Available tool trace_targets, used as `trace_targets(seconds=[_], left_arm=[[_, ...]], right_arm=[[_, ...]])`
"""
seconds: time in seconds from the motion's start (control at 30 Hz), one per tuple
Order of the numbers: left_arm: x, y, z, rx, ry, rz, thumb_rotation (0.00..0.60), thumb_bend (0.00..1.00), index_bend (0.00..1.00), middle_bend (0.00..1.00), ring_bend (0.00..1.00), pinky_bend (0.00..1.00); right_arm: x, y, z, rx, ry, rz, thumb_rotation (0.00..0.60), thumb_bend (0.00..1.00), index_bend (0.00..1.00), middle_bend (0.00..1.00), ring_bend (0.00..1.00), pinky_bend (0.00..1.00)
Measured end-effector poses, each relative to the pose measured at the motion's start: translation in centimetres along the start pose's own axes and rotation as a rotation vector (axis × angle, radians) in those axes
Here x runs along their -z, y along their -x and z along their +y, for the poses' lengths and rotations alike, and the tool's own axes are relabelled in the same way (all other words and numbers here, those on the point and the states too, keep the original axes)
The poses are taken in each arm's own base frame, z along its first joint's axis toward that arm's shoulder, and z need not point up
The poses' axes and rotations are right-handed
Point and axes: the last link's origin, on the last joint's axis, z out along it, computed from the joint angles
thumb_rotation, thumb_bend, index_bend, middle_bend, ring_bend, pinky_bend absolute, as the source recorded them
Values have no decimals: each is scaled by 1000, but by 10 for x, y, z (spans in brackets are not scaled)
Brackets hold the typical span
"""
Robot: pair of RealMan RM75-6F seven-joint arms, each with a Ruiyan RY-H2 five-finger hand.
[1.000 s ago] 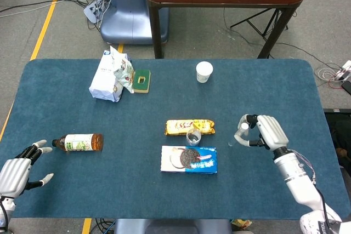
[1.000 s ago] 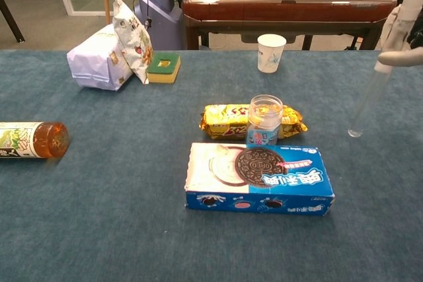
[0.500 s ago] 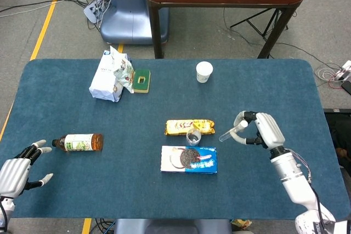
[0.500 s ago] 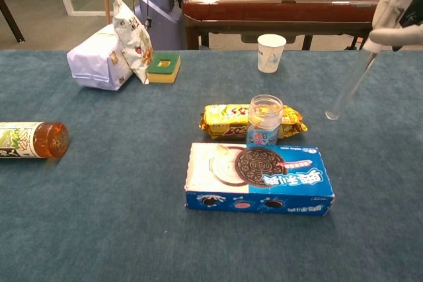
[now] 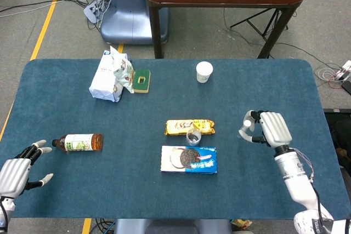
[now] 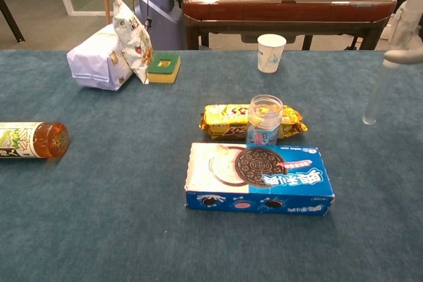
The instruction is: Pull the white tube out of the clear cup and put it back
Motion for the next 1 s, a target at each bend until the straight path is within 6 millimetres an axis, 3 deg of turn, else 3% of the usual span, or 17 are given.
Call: trace_targets(seconds=[0.13,0.53,1.0], left_arm=[[0,0,0,1,1,0,600,206,282,155,204,393],[0,0,0,-4,0,-3,600,206,282,155,204,393],[1,0,0,0,0,-2,600,206,282,155,204,393]], right_arm=[[0,2,-2,29,3,-1,600,531,735,695,494,448],[0,-1,-16,-339,-155,53,600,531,735,695,494,448],[0,6,0,-73,-58,53,600,532,735,695,494,448]])
